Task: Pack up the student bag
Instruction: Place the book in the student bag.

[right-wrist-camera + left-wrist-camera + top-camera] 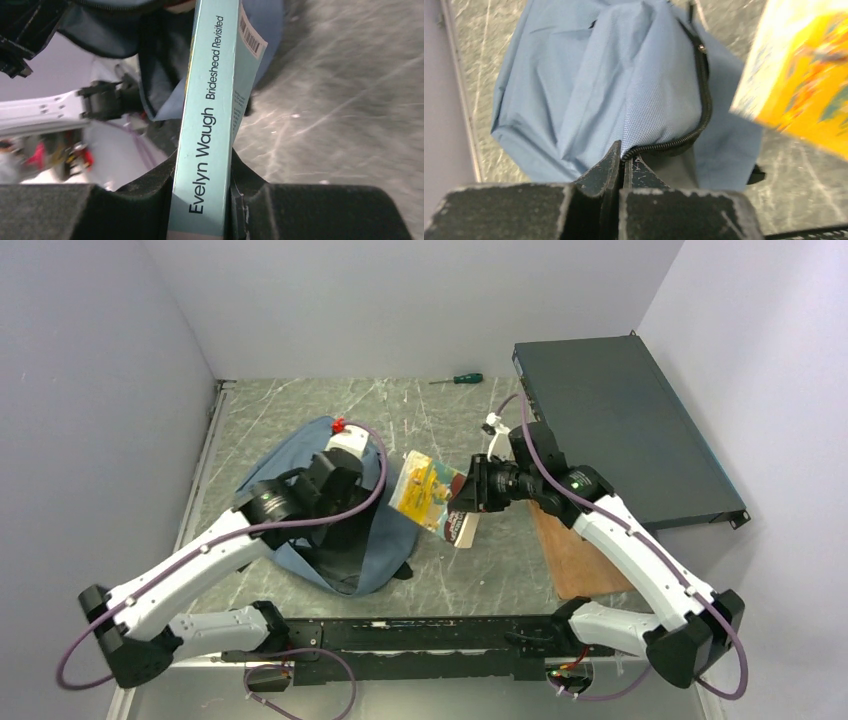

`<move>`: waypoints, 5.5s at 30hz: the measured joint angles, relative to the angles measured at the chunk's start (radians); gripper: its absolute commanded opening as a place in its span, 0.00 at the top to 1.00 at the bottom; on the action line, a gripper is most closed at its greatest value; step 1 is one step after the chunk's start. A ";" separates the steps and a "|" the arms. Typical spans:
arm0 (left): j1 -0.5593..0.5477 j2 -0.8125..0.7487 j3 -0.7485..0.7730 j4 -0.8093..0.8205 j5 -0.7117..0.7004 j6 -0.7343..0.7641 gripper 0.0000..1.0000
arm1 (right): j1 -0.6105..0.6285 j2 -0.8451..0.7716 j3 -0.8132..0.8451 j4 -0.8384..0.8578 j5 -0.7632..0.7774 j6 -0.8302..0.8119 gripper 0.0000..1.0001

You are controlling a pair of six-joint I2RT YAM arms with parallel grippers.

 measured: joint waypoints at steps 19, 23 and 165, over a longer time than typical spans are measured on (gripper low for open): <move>0.068 -0.064 0.045 0.064 0.210 0.153 1.00 | 0.135 0.184 -0.083 0.225 -0.476 0.292 1.00; 0.070 -0.077 0.054 0.056 0.245 0.164 1.00 | 0.155 0.249 -0.083 0.286 -0.458 0.330 1.00; 0.358 0.289 -0.303 0.205 0.367 -0.412 1.00 | 0.333 0.416 -0.541 1.189 0.393 0.027 0.96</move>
